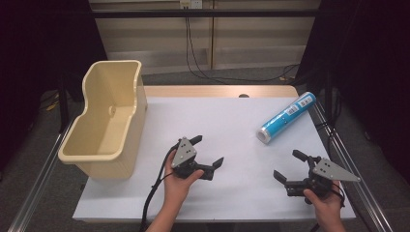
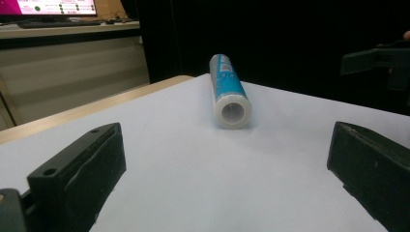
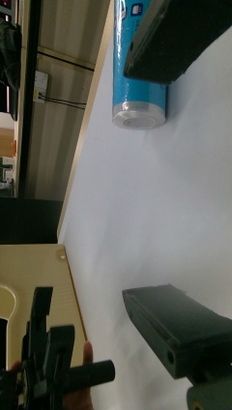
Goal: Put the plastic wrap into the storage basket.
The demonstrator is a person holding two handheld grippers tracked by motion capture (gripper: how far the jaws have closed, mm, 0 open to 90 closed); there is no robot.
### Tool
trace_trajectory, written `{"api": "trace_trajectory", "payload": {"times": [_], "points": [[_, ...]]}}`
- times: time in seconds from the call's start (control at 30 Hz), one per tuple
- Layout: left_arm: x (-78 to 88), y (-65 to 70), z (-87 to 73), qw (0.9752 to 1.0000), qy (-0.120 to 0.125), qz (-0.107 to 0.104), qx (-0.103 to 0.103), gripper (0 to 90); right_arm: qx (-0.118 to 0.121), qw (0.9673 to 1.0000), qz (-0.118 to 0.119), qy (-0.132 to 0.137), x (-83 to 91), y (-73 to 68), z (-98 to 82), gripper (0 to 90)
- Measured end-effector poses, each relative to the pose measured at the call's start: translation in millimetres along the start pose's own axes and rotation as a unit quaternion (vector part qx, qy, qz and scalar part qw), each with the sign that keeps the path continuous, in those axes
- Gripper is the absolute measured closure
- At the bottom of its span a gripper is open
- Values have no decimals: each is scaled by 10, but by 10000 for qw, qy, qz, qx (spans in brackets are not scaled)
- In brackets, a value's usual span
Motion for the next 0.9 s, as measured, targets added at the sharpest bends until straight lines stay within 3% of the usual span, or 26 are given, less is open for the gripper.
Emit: {"api": "trace_trajectory", "payload": {"times": [0.2,0.23,0.33,0.4,0.5,0.63,0.9], "points": [[-342,-12,12,9999,-142,20,-8,0,52,10000,42,-23,-16,-27,-4,3],[-446,-8,12,9995,-295,-20,-62,0,54,10000,41,-21,-17,-28,-4,3],[-571,9,24,9992,-400,-44,-71,0,53,10000,48,-27,-18,-27,-5,3],[-719,35,35,9987,-461,-173,99,0,61,10000,48,-36,-17,-24,-7,3],[-868,55,29,9978,-621,-222,101,0,67,10000,52,-27,-15,-23,-4,4],[-1005,73,26,9967,-769,-247,53,0,78,10000,50,-23,-14,-20,-4,4],[-1335,85,17,9943,-1001,-302,184,0,72,10000,51,-45,-6,-4,-12,5]]}}
Point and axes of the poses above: each handheld gripper's, and its own axes: x roughly backward along the jaws, z roughly out of its top, y roughly to its right, the point moved 5 cm from there along -x, roughly forward along the jaws
